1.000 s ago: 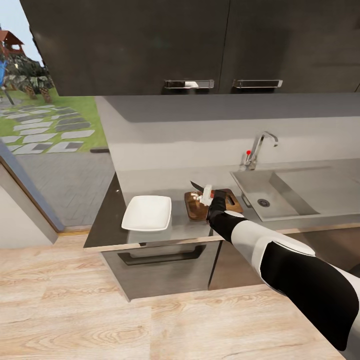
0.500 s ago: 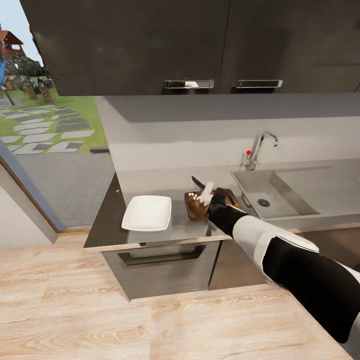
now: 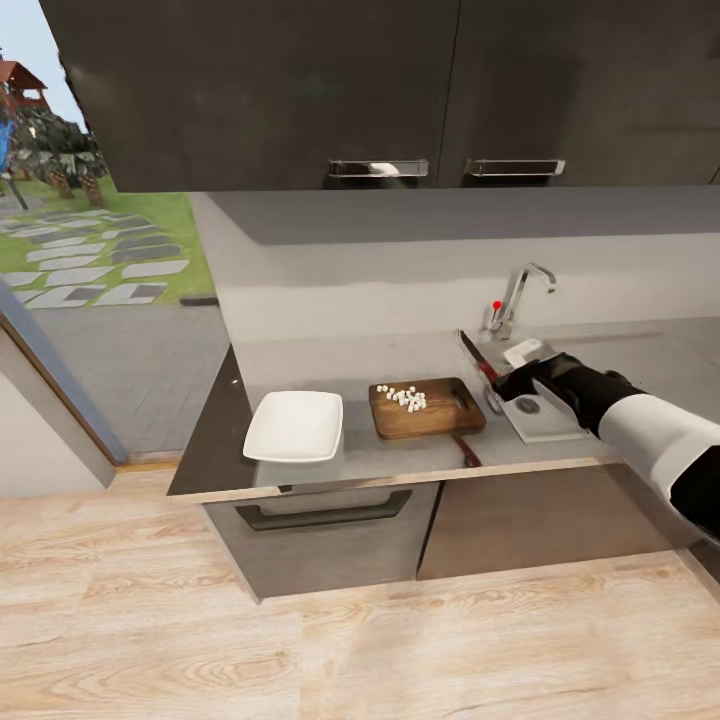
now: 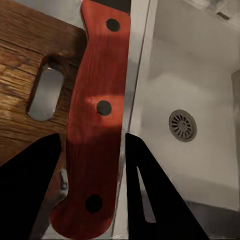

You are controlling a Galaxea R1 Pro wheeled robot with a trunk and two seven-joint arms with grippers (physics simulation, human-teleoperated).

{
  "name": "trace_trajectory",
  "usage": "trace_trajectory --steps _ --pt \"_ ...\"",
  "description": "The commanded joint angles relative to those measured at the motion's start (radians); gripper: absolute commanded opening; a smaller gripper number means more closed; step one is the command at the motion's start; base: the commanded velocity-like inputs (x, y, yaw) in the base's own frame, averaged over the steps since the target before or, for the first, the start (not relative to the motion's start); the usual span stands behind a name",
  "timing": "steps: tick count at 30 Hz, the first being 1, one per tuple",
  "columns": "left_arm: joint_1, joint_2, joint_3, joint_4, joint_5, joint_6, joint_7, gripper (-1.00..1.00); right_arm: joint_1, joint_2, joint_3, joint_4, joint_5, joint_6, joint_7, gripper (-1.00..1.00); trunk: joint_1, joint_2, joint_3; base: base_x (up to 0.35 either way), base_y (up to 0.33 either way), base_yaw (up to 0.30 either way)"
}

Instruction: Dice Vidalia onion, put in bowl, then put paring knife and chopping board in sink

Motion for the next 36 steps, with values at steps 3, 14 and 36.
trace_trajectory --steps 3,14,36 --pt "-0.002 -0.002 -0.009 0.005 0.009 -0.008 0.001 1.00 -0.002 -0.038 -0.017 -0.001 -0.005 0.014 0.059 -1.00 0.001 -0.002 -0.002 0.000 0.000 0.000" --pt "-0.002 0.001 -0.009 0.005 0.009 -0.012 0.001 1.00 0.001 -0.060 -0.102 0.047 -0.019 0.060 0.096 -1.00 0.001 -0.002 -0.002 0.000 0.000 0.000" --pt "-0.002 0.003 -0.009 0.005 0.010 -0.014 0.003 1.00 0.003 -0.066 -0.098 0.117 -0.138 0.061 0.098 -1.00 0.001 -0.002 -0.002 0.097 -0.110 0.000"
